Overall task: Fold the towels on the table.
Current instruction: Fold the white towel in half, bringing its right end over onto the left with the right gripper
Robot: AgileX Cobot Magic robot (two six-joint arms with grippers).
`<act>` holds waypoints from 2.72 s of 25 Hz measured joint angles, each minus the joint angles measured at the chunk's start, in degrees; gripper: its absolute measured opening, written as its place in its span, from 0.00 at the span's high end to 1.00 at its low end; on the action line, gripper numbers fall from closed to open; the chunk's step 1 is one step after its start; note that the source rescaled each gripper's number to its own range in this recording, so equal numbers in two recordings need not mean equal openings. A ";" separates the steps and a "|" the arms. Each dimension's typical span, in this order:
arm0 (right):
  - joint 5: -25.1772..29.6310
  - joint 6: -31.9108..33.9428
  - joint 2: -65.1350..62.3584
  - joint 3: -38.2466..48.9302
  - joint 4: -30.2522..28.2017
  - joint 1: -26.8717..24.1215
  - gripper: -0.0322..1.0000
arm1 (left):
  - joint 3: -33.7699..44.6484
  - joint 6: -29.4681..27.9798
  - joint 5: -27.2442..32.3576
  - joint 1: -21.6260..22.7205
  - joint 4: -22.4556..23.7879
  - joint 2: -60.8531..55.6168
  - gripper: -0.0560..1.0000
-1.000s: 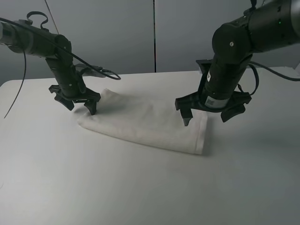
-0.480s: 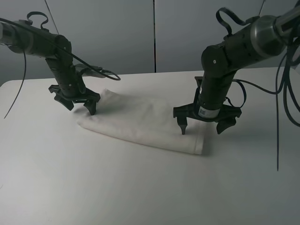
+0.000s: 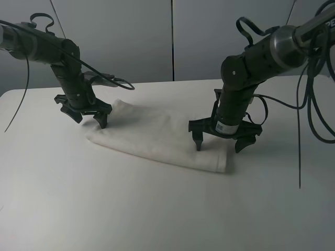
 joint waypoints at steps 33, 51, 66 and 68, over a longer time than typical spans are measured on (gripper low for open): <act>-1.85 -10.19 -10.45 -0.14 9.03 0.40 0.97 | 0.00 1.10 0.79 0.00 0.19 0.00 0.01; -6.97 -43.52 -12.71 -0.34 53.01 1.53 0.97 | 0.00 4.37 1.36 0.00 -4.72 0.04 0.01; -5.28 -57.23 -2.68 -8.59 70.00 4.90 0.97 | 0.00 5.69 1.36 0.00 -5.04 0.04 0.01; -5.40 -58.10 -1.84 -9.10 70.98 4.90 0.97 | 0.00 5.82 1.36 0.09 -4.93 0.04 0.01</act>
